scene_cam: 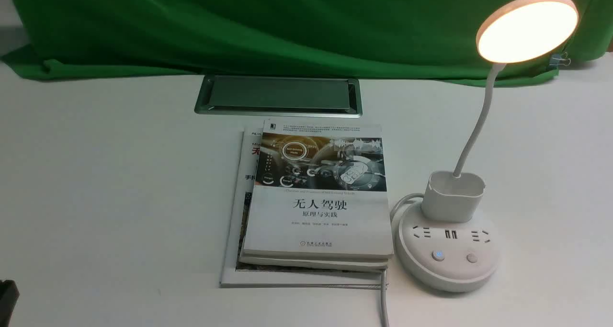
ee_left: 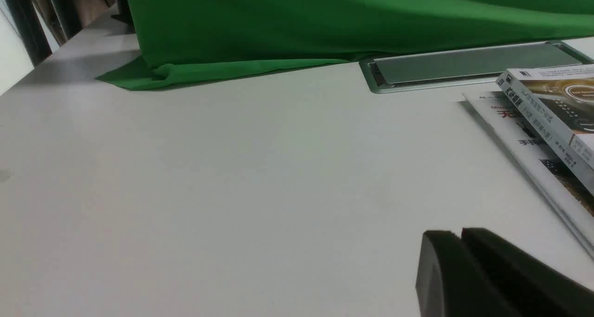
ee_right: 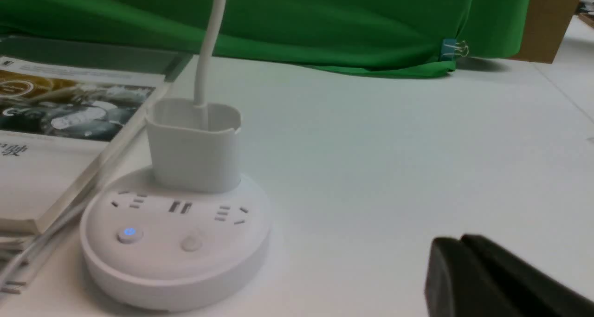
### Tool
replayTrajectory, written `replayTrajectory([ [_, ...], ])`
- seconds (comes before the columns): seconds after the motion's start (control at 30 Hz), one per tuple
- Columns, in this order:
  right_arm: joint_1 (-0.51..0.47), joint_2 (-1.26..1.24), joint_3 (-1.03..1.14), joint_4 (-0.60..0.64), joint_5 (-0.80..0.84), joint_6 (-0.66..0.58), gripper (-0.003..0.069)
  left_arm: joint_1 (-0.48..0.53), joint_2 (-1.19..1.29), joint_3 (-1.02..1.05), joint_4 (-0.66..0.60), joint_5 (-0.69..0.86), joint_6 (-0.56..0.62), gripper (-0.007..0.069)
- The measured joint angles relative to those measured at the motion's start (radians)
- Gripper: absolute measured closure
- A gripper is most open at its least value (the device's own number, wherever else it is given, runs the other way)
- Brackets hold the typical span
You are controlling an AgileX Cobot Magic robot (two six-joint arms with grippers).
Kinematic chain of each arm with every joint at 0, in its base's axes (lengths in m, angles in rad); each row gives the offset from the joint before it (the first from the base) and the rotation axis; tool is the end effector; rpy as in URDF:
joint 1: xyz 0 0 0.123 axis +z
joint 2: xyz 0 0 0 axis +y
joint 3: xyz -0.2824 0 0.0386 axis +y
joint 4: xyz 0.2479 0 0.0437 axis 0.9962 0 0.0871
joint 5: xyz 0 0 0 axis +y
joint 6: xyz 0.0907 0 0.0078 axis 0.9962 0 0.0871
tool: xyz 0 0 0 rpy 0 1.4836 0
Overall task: Turn off the desk lamp on the white desktop by hand.
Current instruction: 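Press the power button on the lamp base to turn the lamp off with the right gripper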
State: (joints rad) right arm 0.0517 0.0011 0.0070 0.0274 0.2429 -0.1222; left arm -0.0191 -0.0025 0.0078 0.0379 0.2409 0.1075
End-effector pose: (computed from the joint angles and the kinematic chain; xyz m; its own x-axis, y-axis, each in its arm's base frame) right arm 0.0556 0.0035 0.1886 -0.1565 -0.1037 -0.9822 -0.0734 0.9929 -0.0931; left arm 0.0555 -0.0002 0.1888 -0.1550 0.1468 -0.9769 0.0328 0.9891 0.1434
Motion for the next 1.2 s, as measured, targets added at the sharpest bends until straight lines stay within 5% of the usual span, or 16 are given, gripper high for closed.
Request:
replayTrajectory([
  [1.07,0.000,0.000,0.000,0.001,-0.012,0.001,0.0610,0.000,0.000,0.000,0.000,0.000,0.000,0.0605],
  [1.2,0.000,0.000,0.000,0.073,-0.071,0.122,0.0610,0.000,0.000,0.000,0.000,0.000,0.000,0.0605],
])
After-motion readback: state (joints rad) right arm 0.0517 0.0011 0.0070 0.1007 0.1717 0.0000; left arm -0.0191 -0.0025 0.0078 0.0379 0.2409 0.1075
